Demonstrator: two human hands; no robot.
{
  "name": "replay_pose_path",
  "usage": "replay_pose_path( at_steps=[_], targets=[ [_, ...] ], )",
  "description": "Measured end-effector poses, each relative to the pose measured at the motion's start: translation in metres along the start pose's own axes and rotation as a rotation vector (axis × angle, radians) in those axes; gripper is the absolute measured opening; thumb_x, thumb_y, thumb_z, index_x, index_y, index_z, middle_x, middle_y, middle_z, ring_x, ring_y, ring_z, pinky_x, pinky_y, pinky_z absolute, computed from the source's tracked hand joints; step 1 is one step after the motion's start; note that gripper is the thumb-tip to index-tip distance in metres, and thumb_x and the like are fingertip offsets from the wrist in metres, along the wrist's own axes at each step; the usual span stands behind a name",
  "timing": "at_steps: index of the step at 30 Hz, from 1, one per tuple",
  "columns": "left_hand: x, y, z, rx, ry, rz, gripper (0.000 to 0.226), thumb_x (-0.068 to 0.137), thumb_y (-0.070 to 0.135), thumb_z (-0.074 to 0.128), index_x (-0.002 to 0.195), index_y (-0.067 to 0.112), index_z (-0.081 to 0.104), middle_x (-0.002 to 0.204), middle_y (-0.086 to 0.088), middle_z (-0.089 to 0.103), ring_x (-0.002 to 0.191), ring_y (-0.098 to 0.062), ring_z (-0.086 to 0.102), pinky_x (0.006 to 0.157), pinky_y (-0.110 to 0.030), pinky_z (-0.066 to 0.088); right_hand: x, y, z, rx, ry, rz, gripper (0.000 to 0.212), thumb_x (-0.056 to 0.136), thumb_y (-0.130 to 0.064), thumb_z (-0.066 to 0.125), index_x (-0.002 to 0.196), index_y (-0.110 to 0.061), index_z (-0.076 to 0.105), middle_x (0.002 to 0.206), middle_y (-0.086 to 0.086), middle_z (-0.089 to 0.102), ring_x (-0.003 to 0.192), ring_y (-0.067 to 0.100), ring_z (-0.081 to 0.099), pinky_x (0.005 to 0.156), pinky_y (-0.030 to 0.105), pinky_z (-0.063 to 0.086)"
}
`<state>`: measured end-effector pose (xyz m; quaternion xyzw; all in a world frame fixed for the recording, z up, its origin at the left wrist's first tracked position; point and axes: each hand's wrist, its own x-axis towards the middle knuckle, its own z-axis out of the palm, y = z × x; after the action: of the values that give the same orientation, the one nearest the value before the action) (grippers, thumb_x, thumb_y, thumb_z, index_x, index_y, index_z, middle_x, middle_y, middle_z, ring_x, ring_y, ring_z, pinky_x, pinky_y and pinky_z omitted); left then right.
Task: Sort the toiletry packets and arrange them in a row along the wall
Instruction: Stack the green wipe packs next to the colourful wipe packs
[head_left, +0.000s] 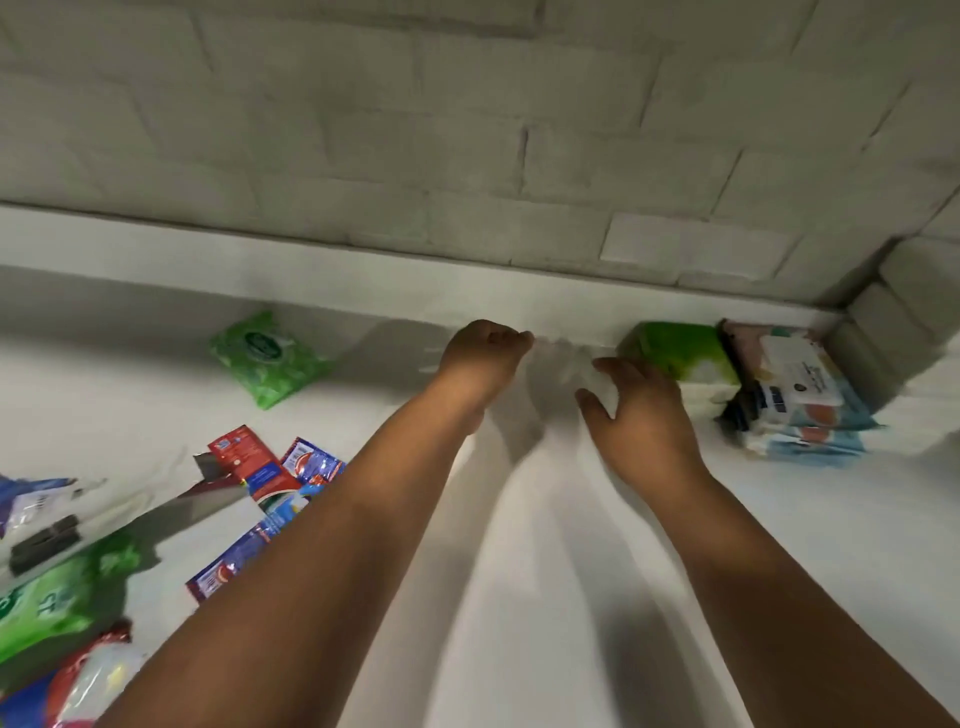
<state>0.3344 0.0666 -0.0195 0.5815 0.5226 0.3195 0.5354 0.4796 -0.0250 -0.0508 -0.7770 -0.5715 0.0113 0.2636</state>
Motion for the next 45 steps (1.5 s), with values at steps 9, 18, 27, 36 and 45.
replay_pose_path(
  at_steps=[9,18,27,36,45],
  targets=[
    [0.004,-0.033,-0.150,-0.012,0.080,-0.027,0.012,0.090,0.029,0.060,0.088,0.018,0.055,0.086,-0.007,0.053,0.079,-0.020,0.051,0.069,-0.028,0.044,-0.009,-0.102,0.053,0.087,-0.143,-0.037,0.043,0.089,-0.035,0.060,0.129,-0.018,0.058,0.132,0.006,0.058,0.123,0.029,0.050,0.102,0.036,0.043],
    [0.032,-0.087,-0.279,-0.170,0.311,-0.174,0.012,0.091,0.018,0.059,0.080,0.016,0.053,0.097,-0.012,0.056,0.085,-0.021,0.057,0.069,-0.031,0.051,0.014,-0.217,0.119,0.197,-0.261,-0.071,0.043,0.087,-0.030,0.062,0.128,-0.018,0.059,0.130,0.008,0.059,0.121,0.028,0.052,0.102,0.033,0.041],
    [0.073,-0.109,-0.314,0.468,0.376,-0.116,0.047,0.088,0.029,0.060,0.125,0.001,0.050,0.126,-0.019,0.054,0.113,-0.035,0.053,0.088,-0.032,0.046,0.049,-0.272,0.177,-0.028,-0.420,-0.079,0.057,0.086,-0.050,0.058,0.125,-0.010,0.049,0.115,0.014,0.060,0.104,0.034,0.057,0.083,0.034,0.043],
    [0.093,-0.114,-0.318,0.701,0.225,-0.023,0.020,0.087,0.018,0.052,0.069,0.009,0.056,0.080,-0.018,0.064,0.080,-0.036,0.062,0.059,-0.029,0.034,0.047,-0.283,0.198,-0.198,-0.344,-0.064,0.087,0.068,-0.077,0.058,0.132,-0.020,0.045,0.126,0.005,0.054,0.118,0.030,0.048,0.089,0.040,0.039],
    [0.093,-0.101,-0.294,0.281,0.160,-0.004,0.017,0.085,0.013,0.060,0.070,0.020,0.065,0.085,-0.012,0.070,0.085,-0.031,0.066,0.081,-0.042,0.056,0.034,-0.259,0.175,-0.158,-0.140,-0.046,0.070,0.069,-0.062,0.059,0.126,-0.022,0.047,0.113,0.005,0.059,0.105,0.029,0.053,0.081,0.037,0.039]
  ],
)
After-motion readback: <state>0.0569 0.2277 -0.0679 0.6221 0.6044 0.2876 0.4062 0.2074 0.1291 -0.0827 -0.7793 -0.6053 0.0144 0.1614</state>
